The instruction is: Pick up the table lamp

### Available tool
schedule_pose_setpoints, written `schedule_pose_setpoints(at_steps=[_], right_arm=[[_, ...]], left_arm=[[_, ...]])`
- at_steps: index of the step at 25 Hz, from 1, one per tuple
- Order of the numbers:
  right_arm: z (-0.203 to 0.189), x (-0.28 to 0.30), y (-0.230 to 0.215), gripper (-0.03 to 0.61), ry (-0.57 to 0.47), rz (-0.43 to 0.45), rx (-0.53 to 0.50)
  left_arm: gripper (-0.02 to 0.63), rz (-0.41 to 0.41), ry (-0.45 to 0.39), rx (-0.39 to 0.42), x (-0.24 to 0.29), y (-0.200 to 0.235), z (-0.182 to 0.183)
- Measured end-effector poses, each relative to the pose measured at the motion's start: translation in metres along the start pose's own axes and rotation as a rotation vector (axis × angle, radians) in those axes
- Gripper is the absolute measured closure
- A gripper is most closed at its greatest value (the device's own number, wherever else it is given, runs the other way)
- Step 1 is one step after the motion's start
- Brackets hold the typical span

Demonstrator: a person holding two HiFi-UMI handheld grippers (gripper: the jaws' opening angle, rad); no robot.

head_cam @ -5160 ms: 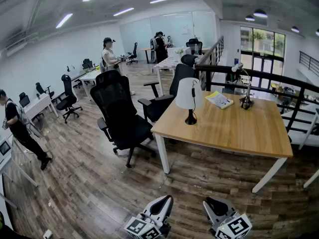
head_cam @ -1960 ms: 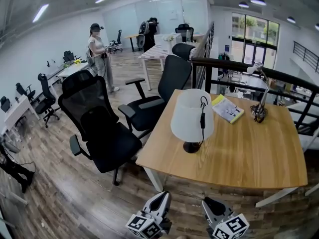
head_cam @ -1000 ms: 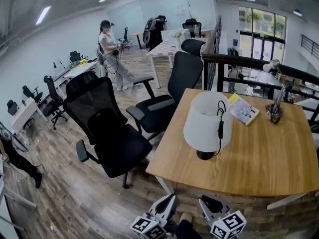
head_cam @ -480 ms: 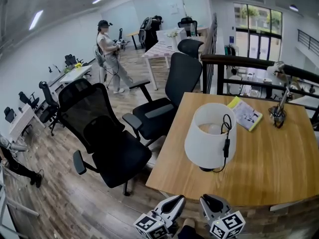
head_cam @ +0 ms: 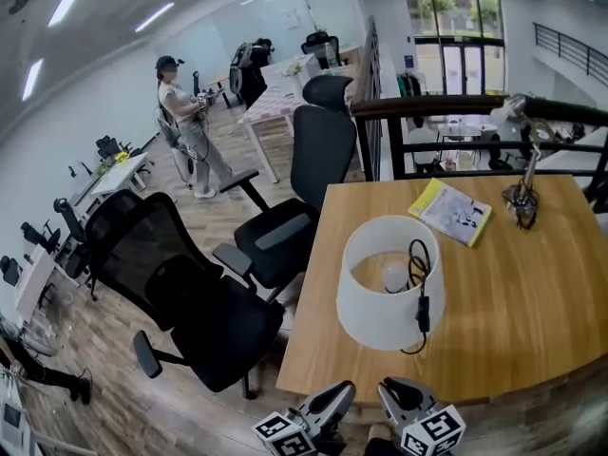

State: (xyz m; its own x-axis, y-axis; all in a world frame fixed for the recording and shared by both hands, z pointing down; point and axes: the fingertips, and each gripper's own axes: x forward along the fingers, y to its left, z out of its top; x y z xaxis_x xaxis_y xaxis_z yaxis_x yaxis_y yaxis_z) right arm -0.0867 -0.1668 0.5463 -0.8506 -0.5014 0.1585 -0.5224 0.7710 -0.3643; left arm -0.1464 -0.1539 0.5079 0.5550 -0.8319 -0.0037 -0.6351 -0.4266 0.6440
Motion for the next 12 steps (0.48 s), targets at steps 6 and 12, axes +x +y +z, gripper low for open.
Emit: schedule_pose_setpoints(at_steps=[6, 12], right_arm=[[0.006, 0.016, -0.007, 0.515, -0.009, -0.023, -0.005], [0.014, 0.010, -0.014, 0.515, -0.020, -0.070, -0.002]], left_arm=[[0.593, -0.078, 0.038, -0.053, 0.022, 0.008, 0.002], [0.498, -0.184, 0.005, -0.224, 0.040, 0.008, 0.000]])
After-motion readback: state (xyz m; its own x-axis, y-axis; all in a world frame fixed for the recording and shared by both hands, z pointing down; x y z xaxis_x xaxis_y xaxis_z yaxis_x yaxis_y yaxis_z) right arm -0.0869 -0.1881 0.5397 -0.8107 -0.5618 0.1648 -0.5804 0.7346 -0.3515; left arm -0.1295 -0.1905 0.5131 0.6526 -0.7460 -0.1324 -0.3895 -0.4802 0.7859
